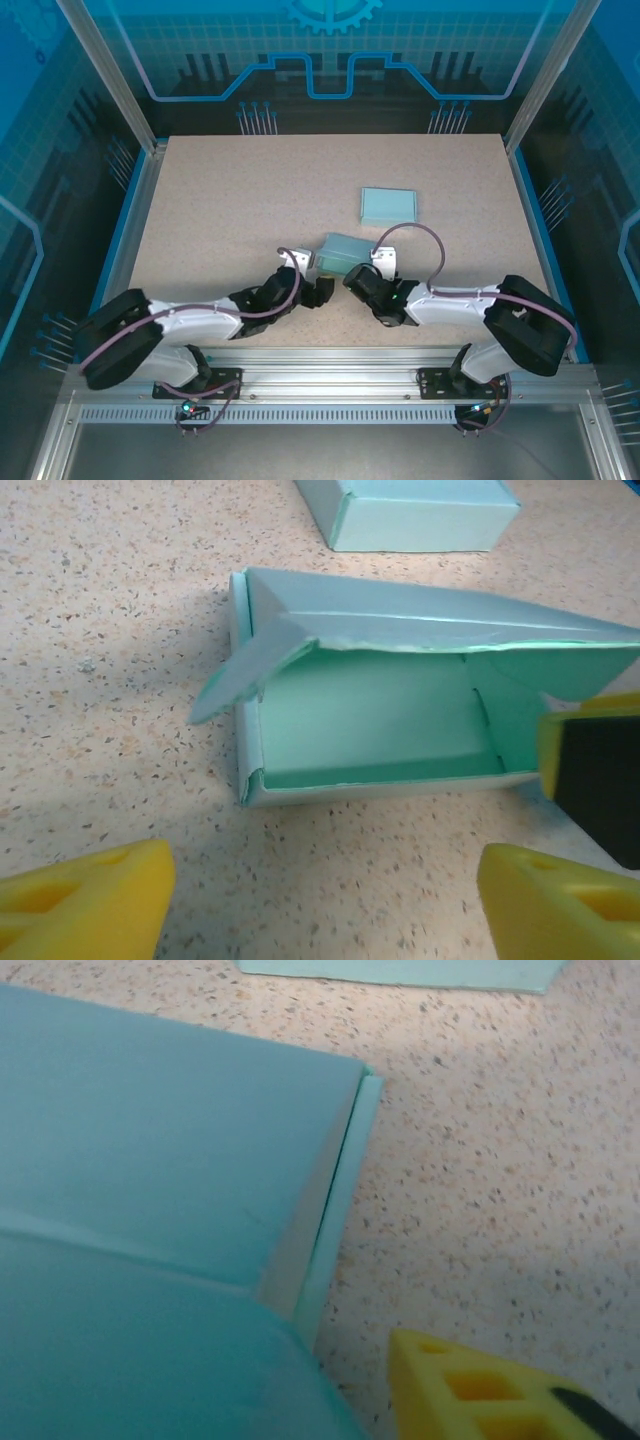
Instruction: Fold the paper box
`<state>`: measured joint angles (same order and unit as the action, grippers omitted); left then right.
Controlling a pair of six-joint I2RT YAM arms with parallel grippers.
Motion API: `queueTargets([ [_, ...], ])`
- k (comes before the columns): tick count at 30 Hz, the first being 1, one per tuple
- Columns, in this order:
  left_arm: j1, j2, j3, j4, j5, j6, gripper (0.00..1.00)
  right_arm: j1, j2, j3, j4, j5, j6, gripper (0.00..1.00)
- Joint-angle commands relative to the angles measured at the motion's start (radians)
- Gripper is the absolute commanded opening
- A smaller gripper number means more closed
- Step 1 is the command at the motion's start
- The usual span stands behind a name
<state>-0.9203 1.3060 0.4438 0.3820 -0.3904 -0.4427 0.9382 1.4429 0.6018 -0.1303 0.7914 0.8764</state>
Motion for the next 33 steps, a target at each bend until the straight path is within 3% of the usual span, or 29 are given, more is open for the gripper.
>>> queueTargets([
  [1, -0.013, -0.111, -0.017, -0.150, 0.029, -0.023, 0.85, 0.027, -0.029, 0.016, -0.084, 0.026, -0.007, 0.59],
  [4, -0.016, -0.221, -0.010, -0.266, 0.059, -0.039, 0.90, 0.048, -0.055, 0.026, -0.129, 0.024, -0.010, 0.81],
  [9, -0.015, -0.406, 0.054, -0.499, 0.009, -0.018, 0.99, 0.124, -0.151, 0.048, -0.255, 0.022, -0.009, 0.99],
  [14, -0.012, -0.505, 0.133, -0.561, -0.074, 0.075, 0.99, 0.213, -0.277, 0.099, -0.414, 0.003, -0.016, 1.00],
  [19, 0.049, -0.410, 0.246, -0.539, -0.072, 0.187, 0.99, 0.233, -0.440, 0.144, -0.474, -0.034, -0.034, 1.00],
  [24, 0.149, -0.213, 0.378, -0.526, 0.051, 0.259, 0.99, 0.104, -0.498, 0.231, -0.533, -0.094, -0.056, 1.00],
  [33, 0.281, 0.139, 0.599, -0.530, 0.182, 0.325, 0.99, -0.205, -0.368, 0.246, -0.436, -0.324, -0.079, 1.00],
])
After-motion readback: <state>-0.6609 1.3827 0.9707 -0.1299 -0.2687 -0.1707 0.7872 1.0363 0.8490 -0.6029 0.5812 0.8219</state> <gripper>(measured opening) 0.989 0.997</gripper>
